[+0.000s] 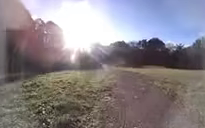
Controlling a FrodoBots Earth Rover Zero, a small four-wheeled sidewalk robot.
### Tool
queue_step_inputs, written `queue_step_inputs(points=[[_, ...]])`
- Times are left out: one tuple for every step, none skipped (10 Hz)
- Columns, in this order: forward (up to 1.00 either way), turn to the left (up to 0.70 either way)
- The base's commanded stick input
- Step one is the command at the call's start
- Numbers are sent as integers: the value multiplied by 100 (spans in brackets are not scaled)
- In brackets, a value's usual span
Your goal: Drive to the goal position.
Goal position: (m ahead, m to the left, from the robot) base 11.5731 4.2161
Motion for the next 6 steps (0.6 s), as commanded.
queue_step_inputs(points=[[50, -1], [50, -5], [50, -25], [50, -38], [50, -46], [50, -3]])
